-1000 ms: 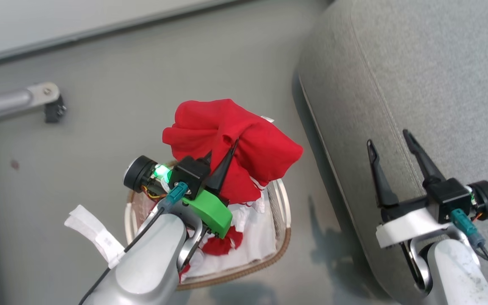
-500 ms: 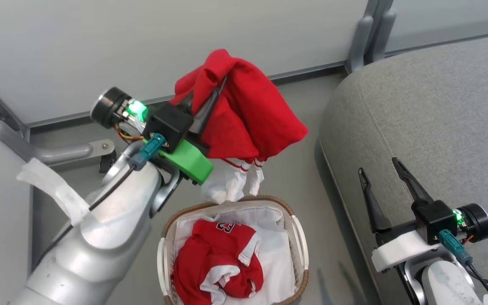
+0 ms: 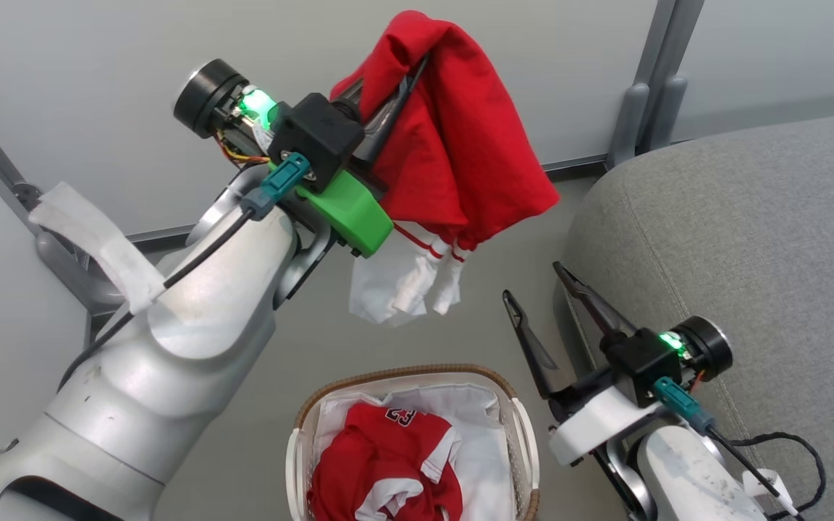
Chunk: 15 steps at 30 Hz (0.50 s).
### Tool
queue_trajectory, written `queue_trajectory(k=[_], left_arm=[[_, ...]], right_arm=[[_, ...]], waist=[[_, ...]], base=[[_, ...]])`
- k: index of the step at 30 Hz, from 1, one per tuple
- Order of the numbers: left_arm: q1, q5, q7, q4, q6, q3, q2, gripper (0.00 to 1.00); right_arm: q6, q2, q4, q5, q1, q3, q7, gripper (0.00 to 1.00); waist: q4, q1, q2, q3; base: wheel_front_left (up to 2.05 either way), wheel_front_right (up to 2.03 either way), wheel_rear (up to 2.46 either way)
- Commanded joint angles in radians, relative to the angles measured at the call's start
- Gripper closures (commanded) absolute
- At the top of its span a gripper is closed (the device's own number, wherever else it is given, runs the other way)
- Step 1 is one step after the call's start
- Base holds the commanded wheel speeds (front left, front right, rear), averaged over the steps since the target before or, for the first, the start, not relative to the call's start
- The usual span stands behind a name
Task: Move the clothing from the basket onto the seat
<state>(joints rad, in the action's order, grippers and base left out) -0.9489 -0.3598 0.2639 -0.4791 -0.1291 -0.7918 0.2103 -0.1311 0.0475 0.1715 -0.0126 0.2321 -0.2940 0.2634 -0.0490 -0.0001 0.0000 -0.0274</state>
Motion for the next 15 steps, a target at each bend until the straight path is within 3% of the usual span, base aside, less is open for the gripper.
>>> queue_trajectory(k=[1, 5, 15], left_arm=[[-0.021, -0.008, 0.001, -0.004, -0.002, -0.013, -0.008, 1.0], [-0.039, -0.023, 0.001, -0.004, -0.002, -0.048, -0.03, 1.0], [-0.041, -0.054, 0.001, 0.015, -0.001, -0.117, -0.071, 1.0]], right_arm=[[0.001, 0.005, 0.021, -0.023, 0.021, -0.027, 0.002, 0.0], [0.001, 0.005, 0.065, -0.066, 0.067, -0.071, 0.002, 0.0], [0.001, 0.005, 0.097, -0.113, 0.163, -0.035, 0.002, 0.0]], waist=[[0.011, 0.0001, 0.0, 0.01], [0.029, 0.0001, 0.0, 0.022], [0.074, 0.0001, 0.0, 0.047]], base=[[0.0, 0.0, 0.0], [0.0, 0.0, 0.0], [0.0, 0.0, 0.0]])
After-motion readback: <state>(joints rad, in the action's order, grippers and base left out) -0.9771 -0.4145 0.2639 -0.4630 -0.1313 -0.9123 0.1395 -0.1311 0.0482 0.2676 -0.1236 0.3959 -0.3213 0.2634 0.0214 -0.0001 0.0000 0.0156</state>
